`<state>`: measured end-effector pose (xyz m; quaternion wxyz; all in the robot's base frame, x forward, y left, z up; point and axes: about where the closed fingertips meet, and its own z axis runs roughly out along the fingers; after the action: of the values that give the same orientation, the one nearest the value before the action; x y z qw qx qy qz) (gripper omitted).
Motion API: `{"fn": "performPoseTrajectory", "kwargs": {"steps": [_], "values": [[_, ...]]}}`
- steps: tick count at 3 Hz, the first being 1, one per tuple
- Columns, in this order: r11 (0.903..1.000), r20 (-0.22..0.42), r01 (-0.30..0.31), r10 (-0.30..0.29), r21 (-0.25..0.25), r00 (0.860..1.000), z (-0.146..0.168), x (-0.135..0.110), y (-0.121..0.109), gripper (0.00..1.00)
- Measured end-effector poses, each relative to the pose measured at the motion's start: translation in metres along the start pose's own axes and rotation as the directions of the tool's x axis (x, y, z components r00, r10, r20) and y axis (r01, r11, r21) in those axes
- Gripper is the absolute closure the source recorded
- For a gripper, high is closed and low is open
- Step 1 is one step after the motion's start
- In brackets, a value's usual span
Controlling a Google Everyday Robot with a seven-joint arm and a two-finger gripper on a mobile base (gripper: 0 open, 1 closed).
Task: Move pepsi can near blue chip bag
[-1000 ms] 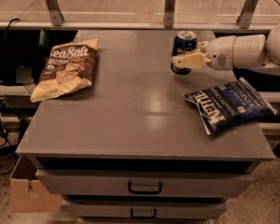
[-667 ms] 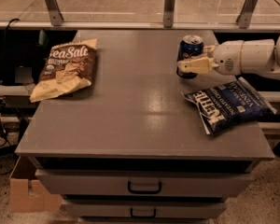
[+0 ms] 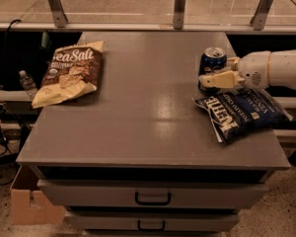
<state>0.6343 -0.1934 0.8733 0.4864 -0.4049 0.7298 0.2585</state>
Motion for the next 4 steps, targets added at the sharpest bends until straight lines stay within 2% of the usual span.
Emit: {"fn": "performPoseTrajectory", "kwargs": {"steps": [2, 3, 4], "values": [[0.9997, -0.026, 0.022, -0.022, 0.004, 0.999, -0.015, 0.011, -0.005, 0.12], [0.9996, -0.034, 0.025, -0.024, 0.014, 0.999, -0.022, 0.013, -0.007, 0.0], [0.997, -0.039, 0.02, -0.017, 0.075, 0.999, -0.046, 0.018, -0.022, 0.0]]}}
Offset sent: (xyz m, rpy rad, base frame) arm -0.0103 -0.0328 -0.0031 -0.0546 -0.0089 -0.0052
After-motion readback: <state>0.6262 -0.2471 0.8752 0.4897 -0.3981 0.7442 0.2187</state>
